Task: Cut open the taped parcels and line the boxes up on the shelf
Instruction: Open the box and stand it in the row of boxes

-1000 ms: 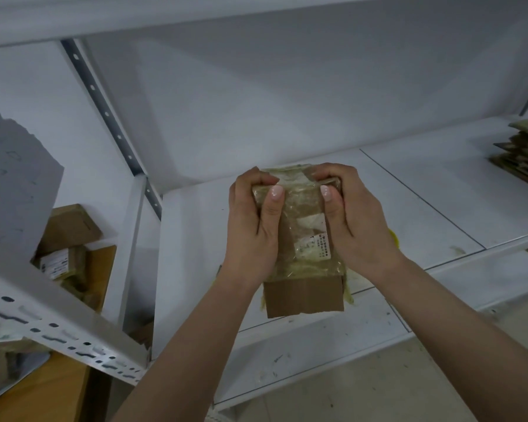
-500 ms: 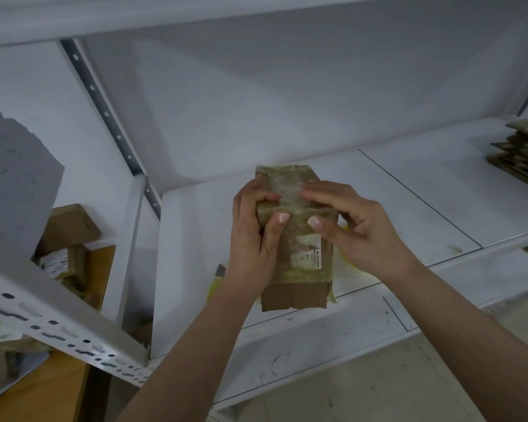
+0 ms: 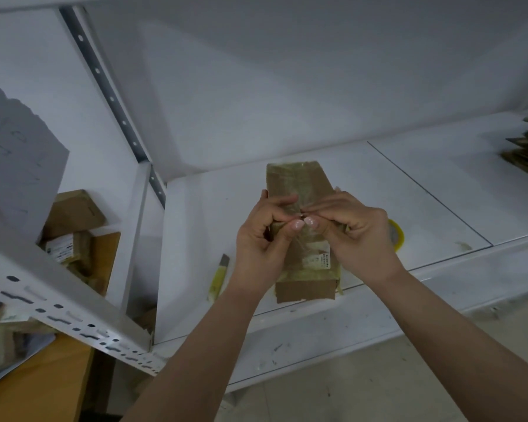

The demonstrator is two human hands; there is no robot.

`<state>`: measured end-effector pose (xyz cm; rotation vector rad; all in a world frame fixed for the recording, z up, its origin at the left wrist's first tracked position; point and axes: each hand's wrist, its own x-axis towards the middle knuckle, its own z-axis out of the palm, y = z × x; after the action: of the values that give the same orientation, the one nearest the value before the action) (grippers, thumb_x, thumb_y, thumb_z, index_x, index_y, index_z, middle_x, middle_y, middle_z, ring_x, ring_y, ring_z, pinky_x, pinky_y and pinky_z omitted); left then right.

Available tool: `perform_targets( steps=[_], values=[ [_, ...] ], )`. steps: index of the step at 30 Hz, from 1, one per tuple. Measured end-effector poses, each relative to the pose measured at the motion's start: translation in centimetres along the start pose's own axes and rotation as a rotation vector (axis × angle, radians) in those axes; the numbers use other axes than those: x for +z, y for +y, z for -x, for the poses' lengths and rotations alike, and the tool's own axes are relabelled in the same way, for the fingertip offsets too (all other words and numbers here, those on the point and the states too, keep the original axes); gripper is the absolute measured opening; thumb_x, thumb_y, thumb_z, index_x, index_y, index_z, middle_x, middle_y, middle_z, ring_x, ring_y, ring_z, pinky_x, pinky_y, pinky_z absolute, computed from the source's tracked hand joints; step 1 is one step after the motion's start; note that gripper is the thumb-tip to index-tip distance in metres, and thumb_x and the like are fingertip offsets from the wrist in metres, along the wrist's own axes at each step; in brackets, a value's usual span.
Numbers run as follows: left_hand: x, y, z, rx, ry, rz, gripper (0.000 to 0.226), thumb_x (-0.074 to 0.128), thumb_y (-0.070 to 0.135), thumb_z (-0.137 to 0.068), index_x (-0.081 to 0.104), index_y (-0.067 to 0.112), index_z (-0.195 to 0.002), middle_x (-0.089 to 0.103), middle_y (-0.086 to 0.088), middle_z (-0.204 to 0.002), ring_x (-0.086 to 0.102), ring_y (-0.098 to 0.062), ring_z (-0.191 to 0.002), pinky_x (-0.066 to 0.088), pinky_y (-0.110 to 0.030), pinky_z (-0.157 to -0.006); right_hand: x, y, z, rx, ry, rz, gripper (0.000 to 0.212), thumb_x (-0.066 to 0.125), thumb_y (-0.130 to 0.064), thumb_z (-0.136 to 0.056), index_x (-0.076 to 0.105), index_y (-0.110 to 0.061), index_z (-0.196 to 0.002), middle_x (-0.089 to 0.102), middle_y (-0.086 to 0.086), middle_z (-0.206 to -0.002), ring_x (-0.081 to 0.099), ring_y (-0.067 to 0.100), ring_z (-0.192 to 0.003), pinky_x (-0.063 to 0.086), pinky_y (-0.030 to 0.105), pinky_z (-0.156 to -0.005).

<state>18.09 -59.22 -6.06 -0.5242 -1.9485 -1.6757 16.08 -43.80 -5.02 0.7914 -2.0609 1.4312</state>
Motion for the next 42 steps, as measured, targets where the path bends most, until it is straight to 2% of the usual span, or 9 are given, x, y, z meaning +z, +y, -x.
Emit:
perform_targets(
  steps=[9, 13, 19, 23, 27, 30, 35, 39, 42],
  values=[
    [-4.5, -1.7, 0.0, -0.209, -0.166, -0.149, 0.010, 0.060, 0.014, -0.093, 0.064, 0.006, -0.090, 0.046, 0.027, -0.130, 0.035, -0.012, -0.140, 0.039, -0.029, -0.105, -1.6, 1.5, -0.1, 0.165, -0.198, 0.084, 0.025, 0.061, -0.013, -0.094, 0.069, -0.009, -0.118, 0.067, 0.004, -0.122, 0.057, 0.015, -0.121, 0.044, 0.028, -0.104],
    [-4.5, -0.3, -1.1, -0.395, -0.157, -0.445, 0.020, 0.061, 0.036, -0.092, 0.062, 0.016, -0.093, 0.049, 0.019, -0.128, 0.038, -0.009, -0.136, 0.044, -0.034, -0.101, -2.2, 2.5, -1.3, 0.307, -0.367, 0.293, 0.037, 0.060, -0.002, -0.093, 0.066, -0.020, -0.125, 0.060, 0.004, -0.133, 0.052, 0.018, -0.127, 0.040, 0.029, -0.107],
    [0.6, 1.2, -3.7, -0.737, -0.470, -1.040, 0.126, 0.051, 0.091, -0.062, 0.014, 0.010, -0.151, 0.022, -0.020, -0.154, 0.036, -0.038, -0.136, 0.042, -0.047, -0.099, -1.3, 3.1, -1.7, 0.323, -0.406, 0.284, 0.040, 0.057, 0.002, -0.094, 0.065, -0.018, -0.127, 0.064, 0.010, -0.127, 0.060, 0.022, -0.115, 0.041, 0.015, -0.094],
    [1.0, 1.0, -4.5, -0.607, -0.512, -1.127, 0.109, 0.066, 0.068, -0.068, 0.020, 0.007, -0.146, 0.038, -0.015, -0.137, 0.039, -0.034, -0.125, 0.040, -0.045, -0.097, -2.9, 3.3, -3.0, 0.199, -0.498, 0.571, 0.058, 0.069, -0.020, -0.090, 0.048, -0.021, -0.143, 0.052, 0.006, -0.142, 0.041, 0.025, -0.127, 0.033, 0.022, -0.097],
    [-1.1, 2.2, -6.1, -0.285, -0.850, -1.123, 0.102, 0.074, 0.054, -0.064, 0.020, 0.020, -0.144, 0.036, -0.002, -0.138, 0.033, -0.030, -0.125, 0.021, -0.052, -0.112, -4.6, 2.3, -5.8, 0.059, -0.825, 0.860, 0.110, 0.071, -0.053, -0.080, -0.005, -0.025, -0.156, -0.004, 0.001, -0.165, -0.007, 0.017, -0.149, 0.001, 0.036, -0.118],
    [-2.7, 2.7, -7.6, -0.118, -0.973, -1.021, 0.098, 0.079, 0.039, -0.061, 0.022, 0.033, -0.141, 0.032, 0.007, -0.140, 0.025, -0.021, -0.127, 0.008, -0.049, -0.114, -4.3, 1.2, -7.4, 0.026, -0.979, 0.851, 0.125, 0.070, -0.063, -0.074, -0.015, -0.020, -0.154, 0.013, 0.005, -0.163, 0.007, 0.020, -0.149, -0.006, 0.040, -0.119],
    [-4.1, 2.0, -8.3, 0.076, -0.463, -1.078, 0.080, 0.074, 0.022, -0.078, 0.033, 0.021, -0.147, 0.026, -0.008, -0.156, 0.019, -0.031, -0.144, 0.021, -0.054, -0.116, -2.5, 0.4, -7.9, 0.309, -0.507, 0.741, 0.111, 0.068, -0.076, -0.061, 0.022, -0.018, -0.143, 0.054, 0.004, -0.120, 0.053, 0.026, -0.110, 0.041, 0.033, -0.081],
    [-2.3, 1.3, -6.7, -0.320, -0.116, -0.406, 0.061, 0.066, 0.036, -0.090, 0.039, 0.027, -0.144, 0.054, 0.006, -0.128, 0.053, 0.002, -0.111, 0.047, -0.019, -0.092, -0.6, 0.8, -8.3, 0.555, -0.332, 0.675, 0.080, 0.056, -0.082, -0.070, 0.032, -0.018, -0.112, 0.055, 0.003, -0.102, 0.059, 0.026, -0.091, 0.045, 0.035, -0.072],
    [-1.9, -0.1, -5.9, -0.504, -0.120, -0.262, 0.047, 0.063, 0.027, -0.094, 0.051, 0.027, -0.139, 0.059, 0.003, -0.130, 0.058, -0.011, -0.116, 0.052, -0.033, -0.097, -0.2, 1.2, -7.8, 0.514, -0.325, 0.514, 0.035, 0.046, -0.058, -0.094, 0.045, -0.024, -0.102, 0.056, 0.005, -0.107, 0.057, 0.023, -0.090, 0.038, 0.032, -0.074]
  ],
)
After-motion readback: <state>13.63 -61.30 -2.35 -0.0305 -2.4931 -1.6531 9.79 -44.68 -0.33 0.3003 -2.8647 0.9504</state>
